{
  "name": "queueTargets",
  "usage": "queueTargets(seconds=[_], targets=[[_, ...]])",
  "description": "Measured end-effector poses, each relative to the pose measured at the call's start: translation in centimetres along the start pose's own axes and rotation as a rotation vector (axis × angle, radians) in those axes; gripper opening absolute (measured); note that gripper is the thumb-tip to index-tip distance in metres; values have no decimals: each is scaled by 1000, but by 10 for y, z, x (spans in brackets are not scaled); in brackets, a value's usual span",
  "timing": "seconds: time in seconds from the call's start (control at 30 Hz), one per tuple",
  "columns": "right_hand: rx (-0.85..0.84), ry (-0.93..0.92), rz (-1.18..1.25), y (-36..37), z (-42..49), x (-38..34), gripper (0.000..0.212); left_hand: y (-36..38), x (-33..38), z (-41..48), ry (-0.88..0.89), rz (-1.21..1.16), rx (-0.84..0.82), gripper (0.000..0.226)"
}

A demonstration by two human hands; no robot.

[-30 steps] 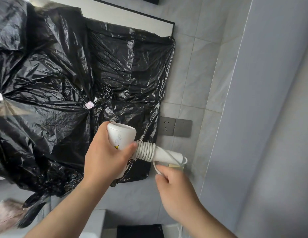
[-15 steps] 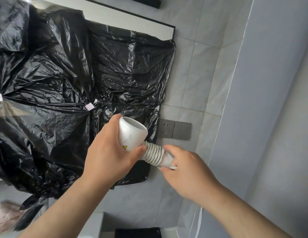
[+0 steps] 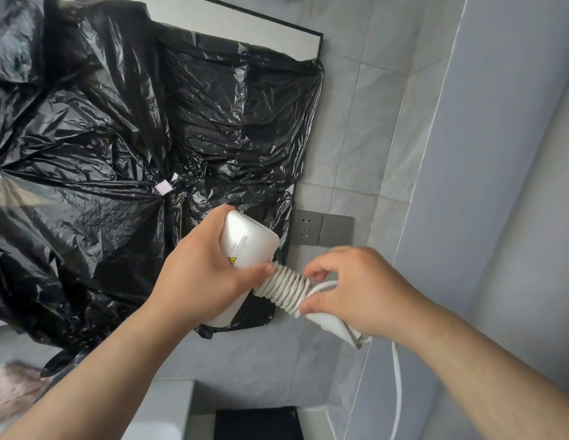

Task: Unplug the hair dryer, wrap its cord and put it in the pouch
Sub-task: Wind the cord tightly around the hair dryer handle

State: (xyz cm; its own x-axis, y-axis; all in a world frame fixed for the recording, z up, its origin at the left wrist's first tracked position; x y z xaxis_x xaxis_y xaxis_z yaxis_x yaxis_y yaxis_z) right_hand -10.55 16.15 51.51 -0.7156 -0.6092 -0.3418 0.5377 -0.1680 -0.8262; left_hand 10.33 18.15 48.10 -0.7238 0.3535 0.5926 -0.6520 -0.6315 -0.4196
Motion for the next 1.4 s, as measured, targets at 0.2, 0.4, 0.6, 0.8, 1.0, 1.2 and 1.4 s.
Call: queueTargets(seconds=[0.2, 0.4, 0.6, 0.8, 1.0, 1.2, 1.4], targets=[[-30, 96, 344, -8, 7, 10, 30, -5, -1, 10, -21, -124, 11, 56], [-215, 134, 733, -12, 8, 27, 38, -4, 2, 10, -1, -165, -64, 60], [-295, 167, 1070, 0, 4, 49, 55, 1, 14, 2, -62, -318, -135, 55], [-387, 276, 1853, 29, -11, 57, 34, 23, 27, -11, -213, -483, -130, 44], [-191, 389, 2067, 37, -23, 60, 16, 41, 29, -27, -330, -516, -69, 43], [-114, 452, 1949, 44, -37, 70, 26, 56, 36, -46, -440, -521, 65, 40], [-78, 326, 1610, 41, -51, 80, 17, 75, 37, -69, -488, -397, 217, 48]])
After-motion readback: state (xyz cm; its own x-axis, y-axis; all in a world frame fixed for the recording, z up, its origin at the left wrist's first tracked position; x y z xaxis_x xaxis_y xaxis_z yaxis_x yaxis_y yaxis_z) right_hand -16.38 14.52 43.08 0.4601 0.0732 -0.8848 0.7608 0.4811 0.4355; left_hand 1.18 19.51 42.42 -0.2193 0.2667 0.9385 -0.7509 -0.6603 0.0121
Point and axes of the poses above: each hand's wrist, its own z-axis towards the middle knuckle, its own y-axis out of the palm, x = y × z, the point moved 2 cm from there along z, towards the middle knuckle, and after that the axes turned 6 degrees about z, right-handed, at the moved point
